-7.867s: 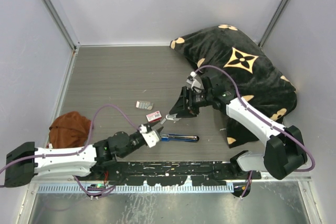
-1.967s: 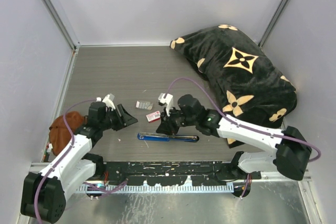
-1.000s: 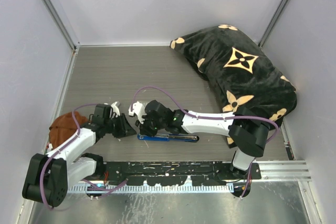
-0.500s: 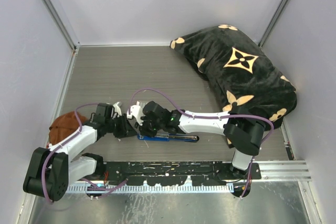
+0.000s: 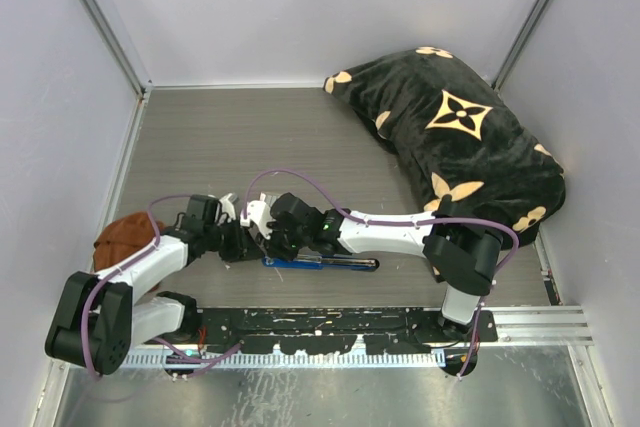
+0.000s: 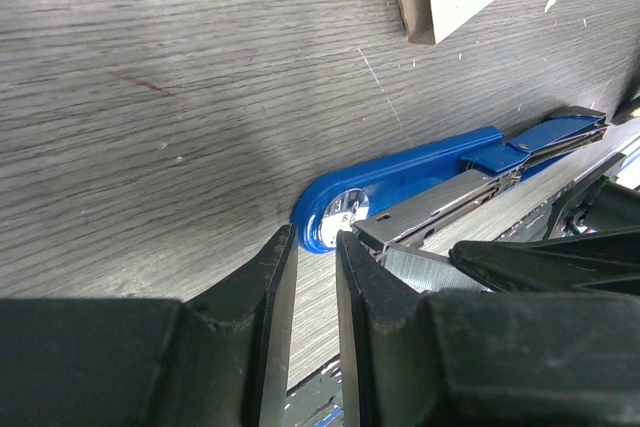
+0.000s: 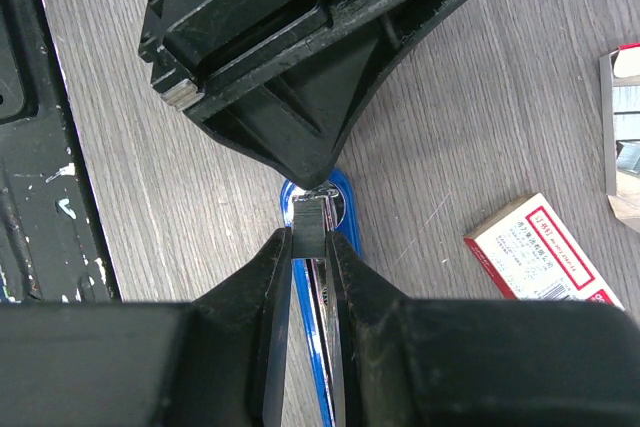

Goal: Load the staples into the stapler
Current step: Install the staple into the stapler.

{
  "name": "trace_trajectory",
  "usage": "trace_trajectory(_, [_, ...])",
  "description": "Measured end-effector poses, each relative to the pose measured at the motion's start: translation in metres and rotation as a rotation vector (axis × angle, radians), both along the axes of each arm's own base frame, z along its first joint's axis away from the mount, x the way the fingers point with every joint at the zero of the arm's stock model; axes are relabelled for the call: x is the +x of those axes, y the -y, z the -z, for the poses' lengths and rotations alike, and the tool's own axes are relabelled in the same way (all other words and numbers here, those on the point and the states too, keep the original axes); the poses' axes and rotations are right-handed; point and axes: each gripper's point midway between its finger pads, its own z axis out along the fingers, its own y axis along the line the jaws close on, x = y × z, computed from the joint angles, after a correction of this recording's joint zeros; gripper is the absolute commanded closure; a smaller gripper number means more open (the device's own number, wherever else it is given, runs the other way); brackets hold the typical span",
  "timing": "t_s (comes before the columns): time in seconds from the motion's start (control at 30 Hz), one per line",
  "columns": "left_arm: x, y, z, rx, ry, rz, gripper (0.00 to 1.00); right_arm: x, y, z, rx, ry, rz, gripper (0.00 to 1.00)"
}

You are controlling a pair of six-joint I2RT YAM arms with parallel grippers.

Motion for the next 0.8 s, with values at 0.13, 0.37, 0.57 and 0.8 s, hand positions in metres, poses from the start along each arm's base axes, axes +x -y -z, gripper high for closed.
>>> trace_trajectory(0.13, [0.0009,0.0017,0.0007,-0.002,0.0,0.007,0.77,-0.0001,0.0001,0.0001,-0.001,-0.001,0.0,0.87])
trace_trajectory(0.37, [-0.0016,0.0031,0.005,0.004,-0.016,0.02,0.78,0.0001,-0.0003,-0.0007,0.001,0.001,-0.001,0.87])
trace_trajectory(0.57, [-0.0023,0.0036,0.0071,0.012,-0.018,0.035,0.81,0.0003,-0.0001,-0.0006,-0.001,0.005,-0.005,0.87])
trace_trajectory(0.8, [-0.001,0.0035,0.0078,0.021,-0.014,0.04,0.82,0.0009,0.001,0.0,-0.009,0.017,-0.016,0.87])
